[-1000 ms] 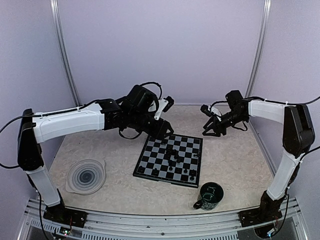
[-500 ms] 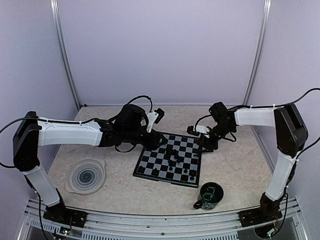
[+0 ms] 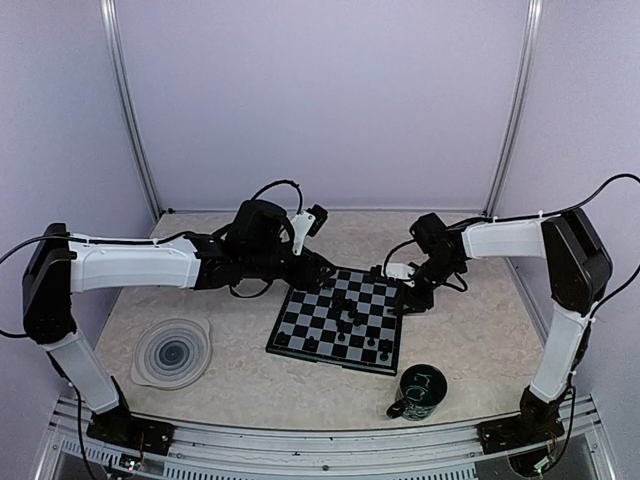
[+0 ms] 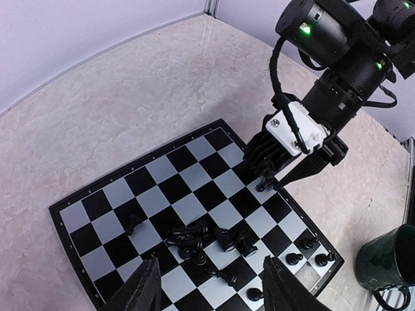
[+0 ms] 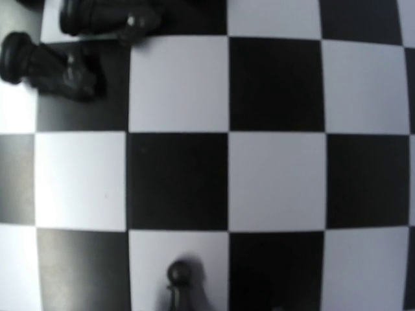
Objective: Set up the chess pieces on the board
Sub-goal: Pick up the pawn from the chessboard.
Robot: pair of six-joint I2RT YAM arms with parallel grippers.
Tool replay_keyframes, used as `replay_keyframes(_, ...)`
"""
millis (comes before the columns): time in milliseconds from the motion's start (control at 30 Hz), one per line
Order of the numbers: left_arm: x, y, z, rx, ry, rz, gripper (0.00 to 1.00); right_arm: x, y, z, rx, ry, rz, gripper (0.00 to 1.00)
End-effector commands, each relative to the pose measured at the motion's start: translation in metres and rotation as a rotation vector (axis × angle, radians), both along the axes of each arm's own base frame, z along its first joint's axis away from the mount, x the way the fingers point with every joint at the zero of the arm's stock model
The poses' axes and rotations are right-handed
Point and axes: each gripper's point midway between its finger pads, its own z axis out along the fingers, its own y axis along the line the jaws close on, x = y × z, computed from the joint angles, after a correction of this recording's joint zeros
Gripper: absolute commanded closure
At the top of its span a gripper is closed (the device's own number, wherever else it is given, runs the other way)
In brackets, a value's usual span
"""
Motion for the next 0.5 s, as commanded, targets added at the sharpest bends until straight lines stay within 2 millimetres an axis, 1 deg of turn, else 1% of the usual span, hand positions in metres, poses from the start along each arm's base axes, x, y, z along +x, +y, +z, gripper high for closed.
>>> replay_keyframes(0, 0.0061, -0.0004, 0.0242, -0.044, -0.039, 0.003, 0.46, -0.0111, 0.004, -0.0177, -0.035, 0.015, 0.039, 0.6)
replay_keyframes(133, 0.0063, -0.0004, 0.024, -0.044, -0.037, 0.005, 0.46, -0.0148, 0.0056, -0.0218, -0.045, 0.02, 0.049, 0.65)
replay_keyframes(267, 0.0069, -0.0002, 0.0245, -0.044, -0.037, 0.005, 0.46, -0.017, 0.0034, -0.0263, -0.061, 0.025, 0.051, 0.73)
replay_keyframes(367, 0.0067, -0.0005, 0.0241, -0.047, -0.031, 0.003, 0.46, -0.0175, 0.0029, -0.0238, -0.063, 0.025, 0.048, 0.8)
replay_keyframes(467, 0.007, -0.0007, 0.023, -0.058, -0.012, 0.0, 0.46, -0.0176, 0.0021, -0.0184, -0.061, 0.014, 0.046, 0.8)
